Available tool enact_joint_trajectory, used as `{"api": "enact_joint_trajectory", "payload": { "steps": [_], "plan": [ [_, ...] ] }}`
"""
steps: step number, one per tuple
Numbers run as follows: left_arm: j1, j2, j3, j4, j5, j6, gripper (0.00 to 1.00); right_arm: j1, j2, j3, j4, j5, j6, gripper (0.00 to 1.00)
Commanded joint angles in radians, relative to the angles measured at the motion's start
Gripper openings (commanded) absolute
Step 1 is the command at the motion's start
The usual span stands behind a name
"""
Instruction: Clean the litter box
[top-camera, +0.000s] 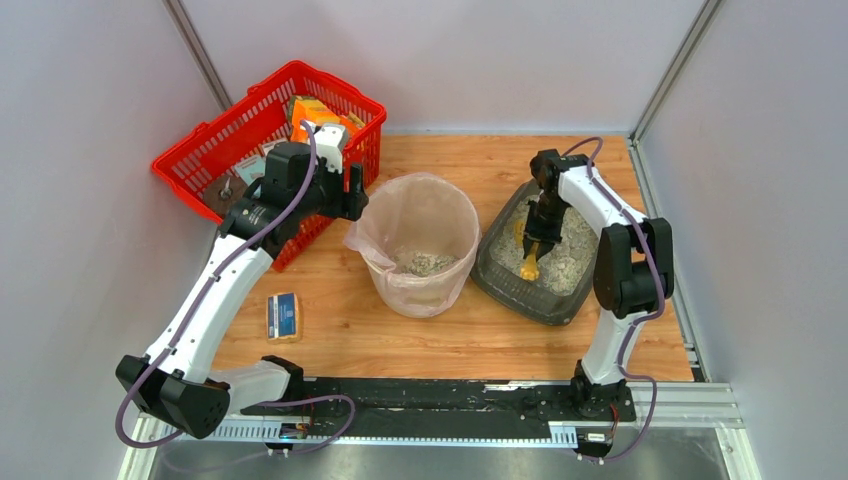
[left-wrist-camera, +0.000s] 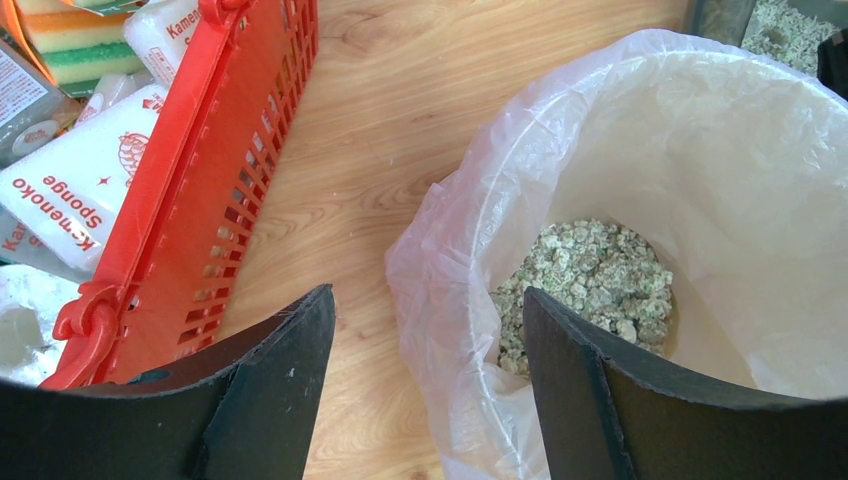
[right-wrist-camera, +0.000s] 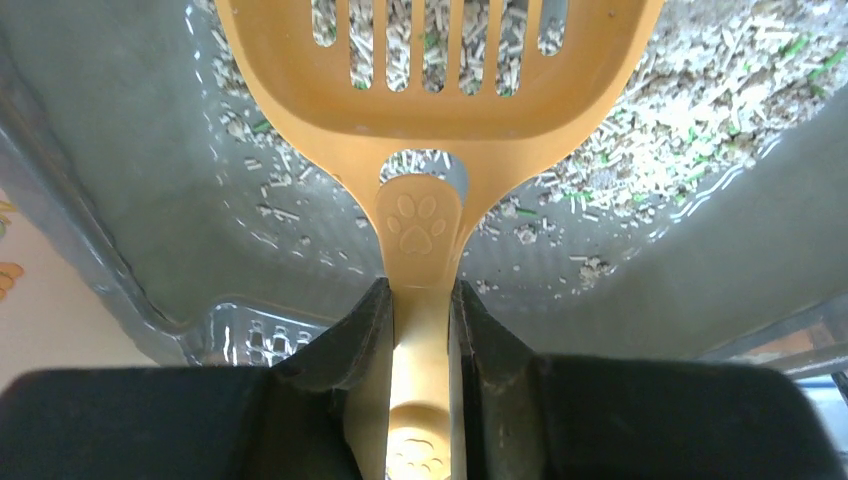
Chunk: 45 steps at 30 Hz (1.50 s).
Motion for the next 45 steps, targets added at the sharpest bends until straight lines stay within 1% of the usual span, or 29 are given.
{"api": "enact_joint_trajectory", "payload": {
  "steps": [1,3,5,8,13,16,21,27,34,40,42,45],
  "plan": [
    [0.002,-0.013,0.016,0.019,0.024,-0.017,0.77,-0.018,-0.015,-0.024,0.173,0.048,0.038,0.00],
    [0.002,-0.013,0.016,0.019,0.024,-0.017,0.76,-0.017,-0.022,-0.060,0.215,0.088,0.040,0.00],
    [0.002,-0.014,0.016,0.019,0.026,-0.017,0.76,-0.017,-0.033,-0.093,0.244,0.170,0.054,0.00],
    [0.002,-0.014,0.013,0.024,0.026,-0.022,0.76,-0.017,-0.044,-0.124,0.284,0.206,0.055,0.00],
    [0.002,-0.008,0.012,0.022,0.027,-0.020,0.76,-0.018,-0.090,-0.205,0.393,0.206,0.052,0.00],
    [0.002,-0.008,0.013,0.022,0.020,-0.017,0.76,-0.017,-0.122,-0.247,0.428,0.215,0.051,0.00],
    [0.002,-0.005,0.013,0.022,0.017,-0.016,0.76,-0.017,-0.177,-0.268,0.428,0.229,0.041,0.00],
    [0.003,0.000,0.012,0.024,0.033,-0.016,0.76,-0.015,-0.281,-0.349,0.470,0.215,0.003,0.00],
    [0.002,-0.002,0.012,0.027,0.035,-0.016,0.76,-0.015,-0.394,-0.391,0.448,0.215,-0.015,0.00],
    [-0.001,0.006,0.010,0.035,0.003,-0.016,0.75,-0.015,-0.349,-0.357,0.375,0.198,-0.028,0.00],
    [-0.008,0.012,0.035,0.032,-0.031,-0.017,0.75,-0.015,-0.340,-0.357,0.370,0.177,-0.037,0.00],
    [-0.017,0.010,0.068,0.042,-0.034,-0.042,0.75,-0.015,-0.345,-0.356,0.361,0.139,-0.043,0.00]
  ]
}}
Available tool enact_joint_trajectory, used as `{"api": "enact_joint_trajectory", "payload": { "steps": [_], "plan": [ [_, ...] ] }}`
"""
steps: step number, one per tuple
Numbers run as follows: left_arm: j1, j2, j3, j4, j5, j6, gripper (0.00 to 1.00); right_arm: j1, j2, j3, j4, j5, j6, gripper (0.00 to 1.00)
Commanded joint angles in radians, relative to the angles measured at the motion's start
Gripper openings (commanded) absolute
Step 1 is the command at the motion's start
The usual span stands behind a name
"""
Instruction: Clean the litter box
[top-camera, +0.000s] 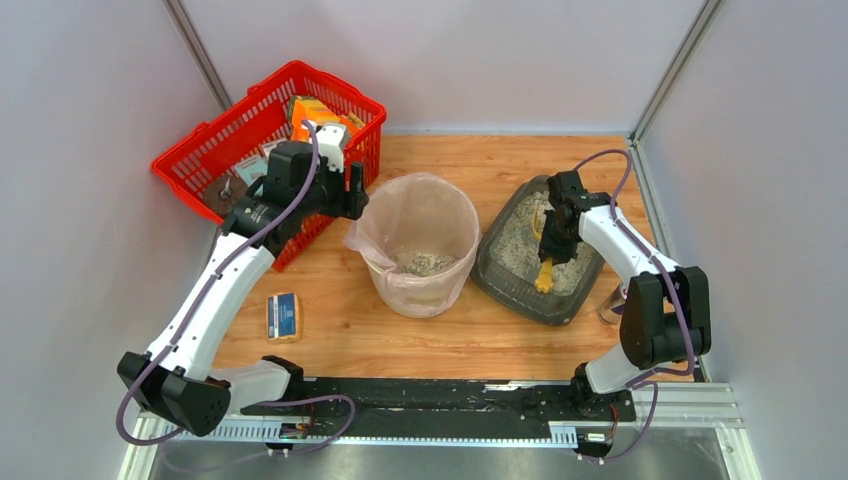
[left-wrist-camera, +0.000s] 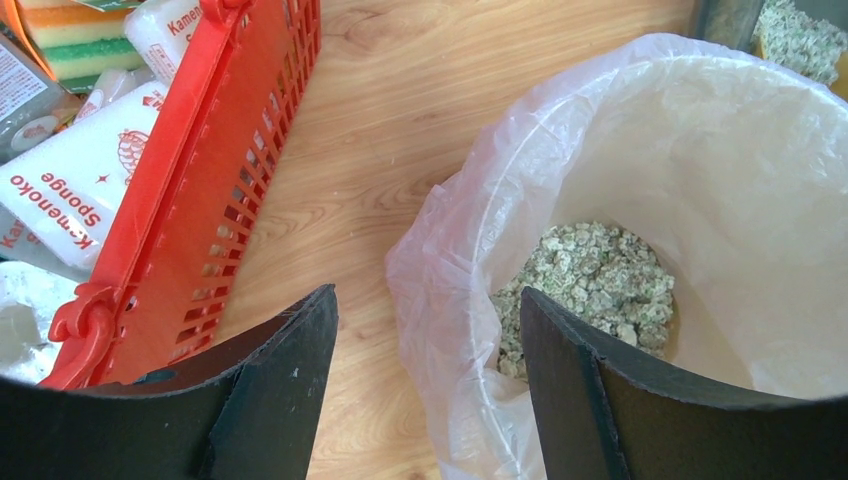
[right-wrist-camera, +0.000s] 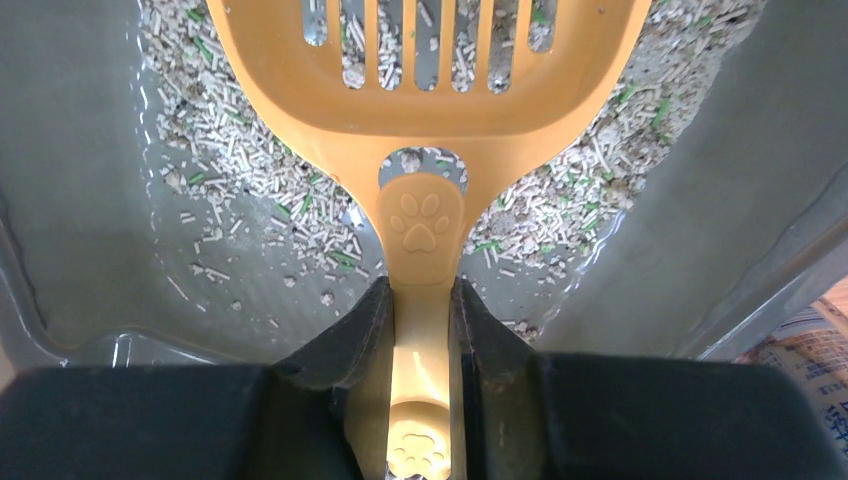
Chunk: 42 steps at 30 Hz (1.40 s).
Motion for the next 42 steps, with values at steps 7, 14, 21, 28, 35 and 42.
{"api": "enact_joint_trajectory", "payload": {
  "steps": [7,14,21,28,35,42],
  "plan": [
    [-0.023,0.064,0.228,0.013,0.011,-0.046,0.75,-0.002,-0.050,0.039,-0.072,-0.081,-0.010,0.00],
    [-0.023,0.034,0.145,0.048,0.023,-0.029,0.74,0.001,-0.182,-0.055,-0.078,-0.081,0.010,0.00],
    [-0.023,0.023,0.117,0.068,0.003,-0.017,0.74,0.109,-0.337,-0.207,0.034,-0.030,0.068,0.00],
    [-0.023,0.023,0.113,0.061,-0.034,0.011,0.74,0.254,-0.502,-0.322,0.071,0.204,0.159,0.00],
    [-0.023,0.029,0.107,0.064,-0.034,0.012,0.74,0.306,-0.542,-0.380,0.088,0.256,0.243,0.00],
    [-0.023,0.031,0.103,0.070,-0.026,0.011,0.74,0.363,-0.553,-0.368,0.049,0.271,0.269,0.00]
  ]
}}
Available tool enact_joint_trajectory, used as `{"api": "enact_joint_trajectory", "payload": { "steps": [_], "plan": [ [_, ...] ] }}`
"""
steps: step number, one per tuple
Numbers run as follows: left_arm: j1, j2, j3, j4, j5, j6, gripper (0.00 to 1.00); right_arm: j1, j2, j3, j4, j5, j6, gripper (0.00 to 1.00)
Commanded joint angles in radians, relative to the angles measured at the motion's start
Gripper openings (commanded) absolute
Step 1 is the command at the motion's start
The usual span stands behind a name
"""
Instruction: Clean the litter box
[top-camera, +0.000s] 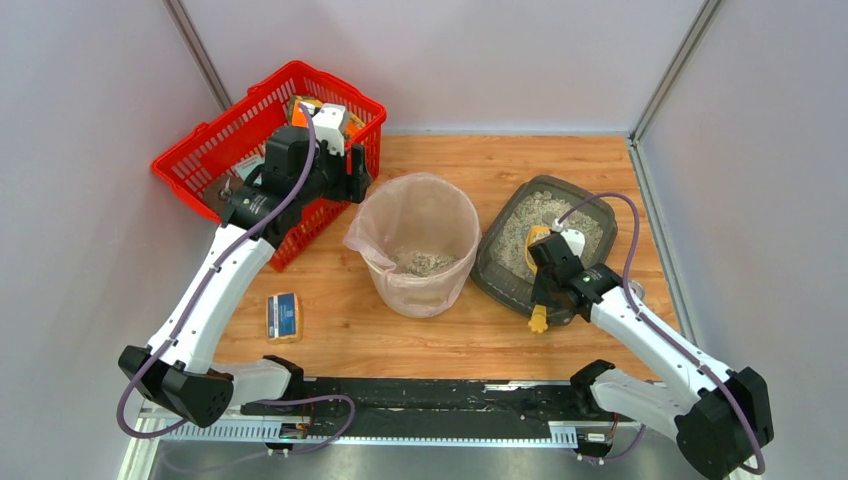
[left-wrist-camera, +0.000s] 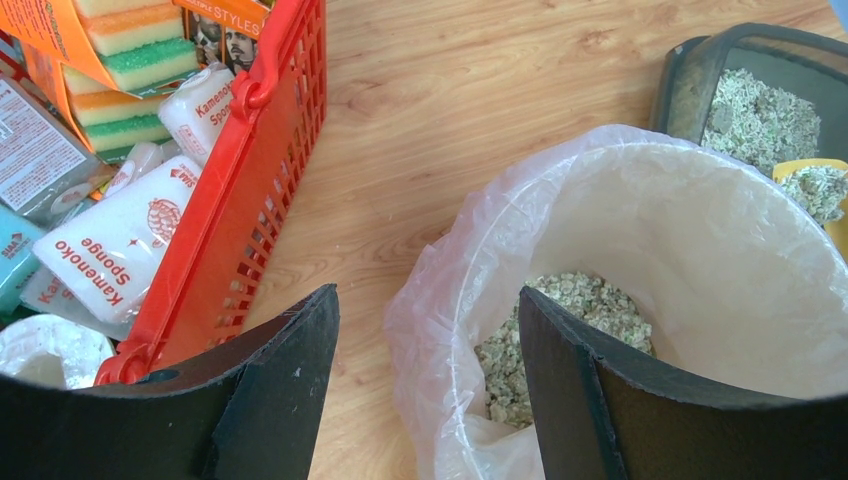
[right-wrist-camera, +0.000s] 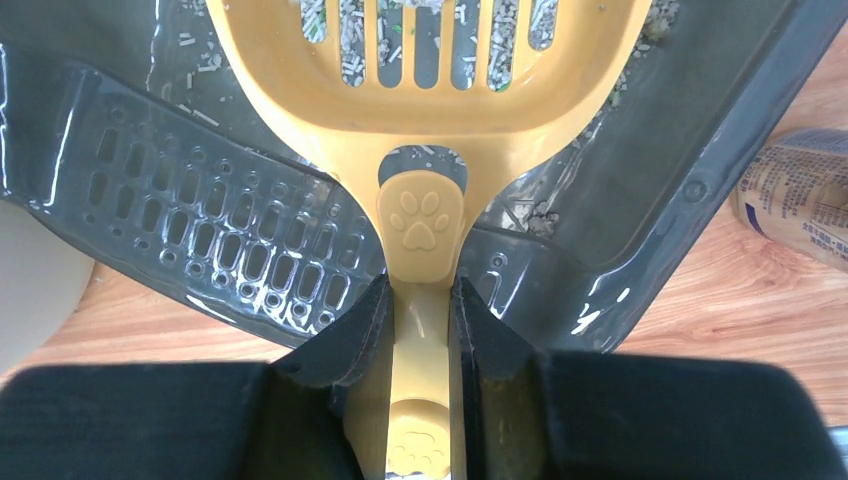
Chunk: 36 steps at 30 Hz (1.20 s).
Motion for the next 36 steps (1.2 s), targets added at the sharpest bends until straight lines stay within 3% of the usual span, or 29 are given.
{"api": "enact_joint_trajectory", "payload": {
  "steps": [1,12,19,23,25,28,33,36],
  "plan": [
    [-0.003,-0.018,-0.001,0.036,-0.002,0.021,0.74,0.020,-0.022,0.037,0.007,0.048,0.075,0.00],
    [-0.003,-0.027,-0.003,0.037,0.018,0.015,0.74,0.055,0.057,0.118,-0.066,-0.062,0.112,0.00],
    [-0.003,-0.023,-0.001,0.037,0.031,0.013,0.74,0.018,0.054,0.195,-0.146,-0.013,0.064,0.00],
    [-0.003,-0.024,-0.001,0.037,0.029,0.013,0.74,0.052,0.083,0.162,-0.186,-0.064,0.062,0.00],
    [-0.003,-0.023,-0.003,0.037,0.029,0.013,0.74,0.034,0.065,0.168,-0.184,-0.065,0.034,0.00],
    [-0.003,-0.020,-0.001,0.036,0.040,0.012,0.74,-0.133,0.042,0.181,-0.157,-0.116,-0.037,0.00],
    [-0.003,-0.021,-0.001,0.032,0.023,0.019,0.74,-0.049,0.034,0.172,-0.178,-0.134,-0.004,0.00],
    [-0.003,-0.018,-0.001,0.032,0.020,0.021,0.74,-0.086,0.051,0.178,-0.198,-0.131,-0.050,0.00]
  ]
}}
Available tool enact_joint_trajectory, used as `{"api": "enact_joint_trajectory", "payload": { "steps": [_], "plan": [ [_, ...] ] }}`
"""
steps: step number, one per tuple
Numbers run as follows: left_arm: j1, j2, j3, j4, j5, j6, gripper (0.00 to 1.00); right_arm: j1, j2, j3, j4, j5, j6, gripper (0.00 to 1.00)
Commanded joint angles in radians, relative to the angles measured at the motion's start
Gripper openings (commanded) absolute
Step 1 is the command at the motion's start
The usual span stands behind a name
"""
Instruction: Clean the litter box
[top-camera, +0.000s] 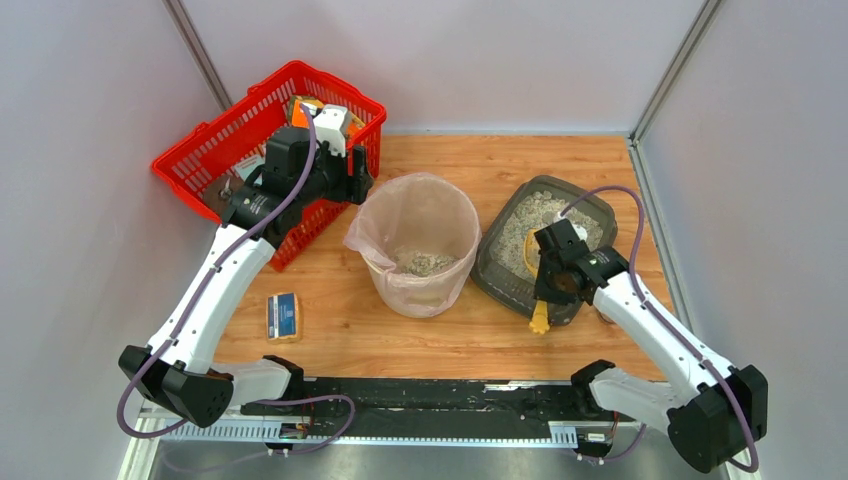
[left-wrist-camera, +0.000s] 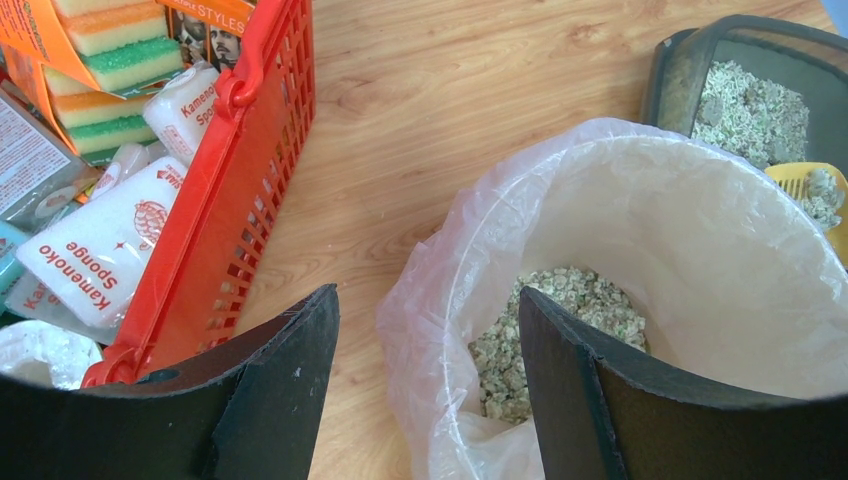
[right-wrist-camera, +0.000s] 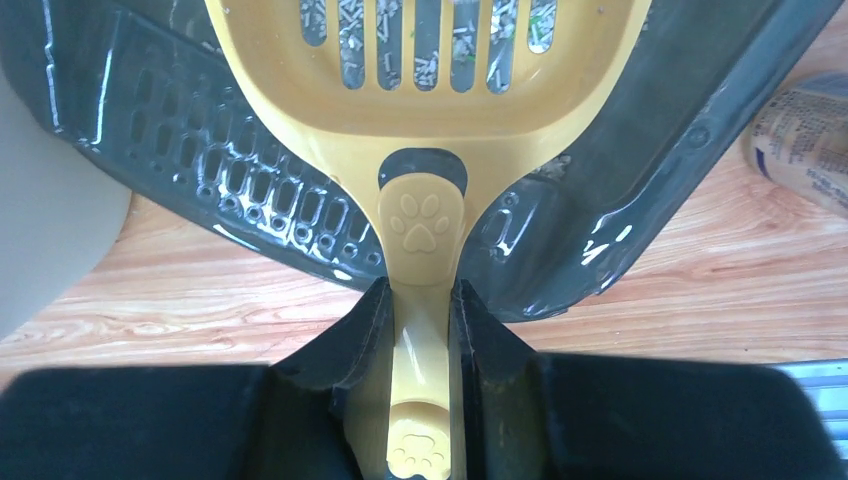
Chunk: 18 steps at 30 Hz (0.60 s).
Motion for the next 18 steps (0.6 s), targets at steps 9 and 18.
{"api": "enact_joint_trajectory", "payload": {
  "steps": [9,18],
  "plan": [
    [-0.003,-0.018,0.004,0.029,-0.003,0.021,0.74,-0.031,0.048,0.061,-0.024,-0.032,-0.080,0.00],
    [-0.003,-0.009,0.007,0.024,0.006,0.026,0.74,-0.041,0.097,0.082,-0.089,0.022,-0.139,0.00]
  ]
}}
